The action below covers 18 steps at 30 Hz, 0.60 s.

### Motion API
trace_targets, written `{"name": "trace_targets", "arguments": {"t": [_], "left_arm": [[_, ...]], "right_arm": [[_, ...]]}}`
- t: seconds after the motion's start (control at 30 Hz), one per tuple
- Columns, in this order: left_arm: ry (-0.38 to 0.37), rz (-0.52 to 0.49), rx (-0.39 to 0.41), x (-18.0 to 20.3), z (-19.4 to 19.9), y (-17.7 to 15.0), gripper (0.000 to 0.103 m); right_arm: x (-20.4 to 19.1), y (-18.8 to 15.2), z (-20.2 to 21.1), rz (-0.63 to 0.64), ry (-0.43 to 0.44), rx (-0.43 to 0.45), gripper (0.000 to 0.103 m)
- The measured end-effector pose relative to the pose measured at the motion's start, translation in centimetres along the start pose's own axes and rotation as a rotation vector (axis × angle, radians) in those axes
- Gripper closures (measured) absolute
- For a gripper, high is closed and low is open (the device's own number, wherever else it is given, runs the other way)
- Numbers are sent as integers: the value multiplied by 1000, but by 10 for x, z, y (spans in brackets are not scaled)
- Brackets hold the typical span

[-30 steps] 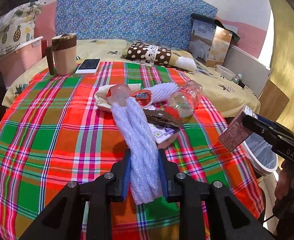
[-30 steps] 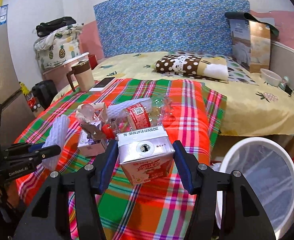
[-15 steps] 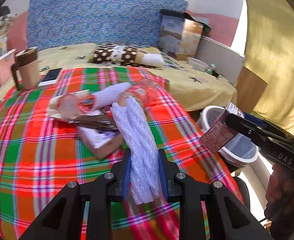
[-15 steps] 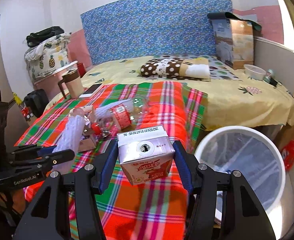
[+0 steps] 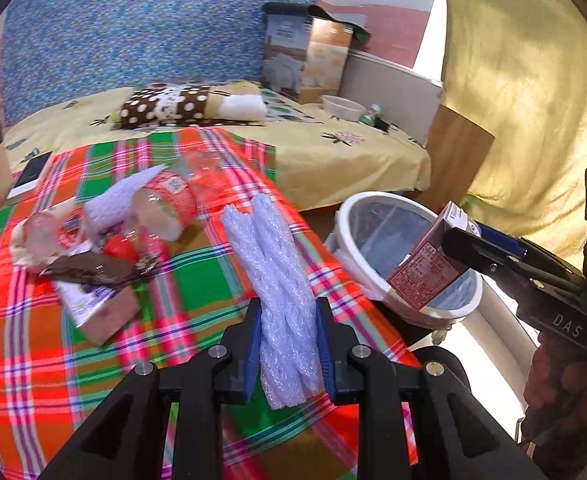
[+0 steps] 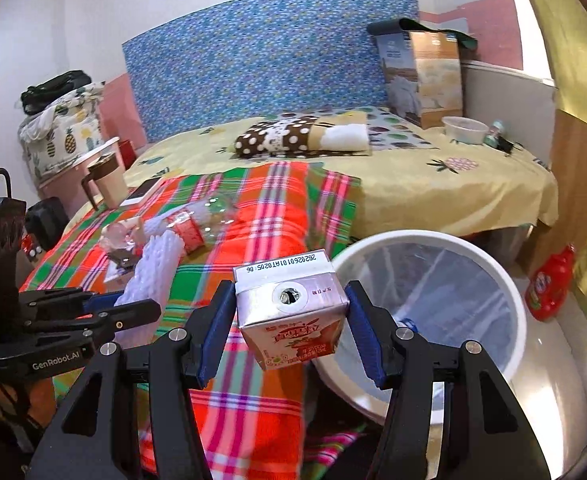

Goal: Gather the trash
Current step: 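Carry the netting and carton over the mesh bin and open both tools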

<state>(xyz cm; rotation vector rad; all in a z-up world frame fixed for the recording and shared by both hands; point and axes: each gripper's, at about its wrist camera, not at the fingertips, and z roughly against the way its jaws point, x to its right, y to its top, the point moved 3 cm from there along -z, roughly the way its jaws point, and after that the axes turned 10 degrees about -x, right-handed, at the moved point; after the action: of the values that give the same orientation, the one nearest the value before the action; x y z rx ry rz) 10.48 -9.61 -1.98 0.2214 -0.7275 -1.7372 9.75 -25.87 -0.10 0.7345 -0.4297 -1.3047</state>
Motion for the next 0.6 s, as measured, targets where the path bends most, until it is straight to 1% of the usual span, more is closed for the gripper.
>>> {"name": "trace_targets", "arguments": {"t": [0.33, 0.6], "left_arm": [[-76, -88, -14, 43, -24, 17, 77], [-128, -137, -35, 73, -46, 32, 77]], "right_arm": [[41, -8, 9, -83, -76, 2, 46], [64, -14, 7, -134, -113, -17, 45]]}}
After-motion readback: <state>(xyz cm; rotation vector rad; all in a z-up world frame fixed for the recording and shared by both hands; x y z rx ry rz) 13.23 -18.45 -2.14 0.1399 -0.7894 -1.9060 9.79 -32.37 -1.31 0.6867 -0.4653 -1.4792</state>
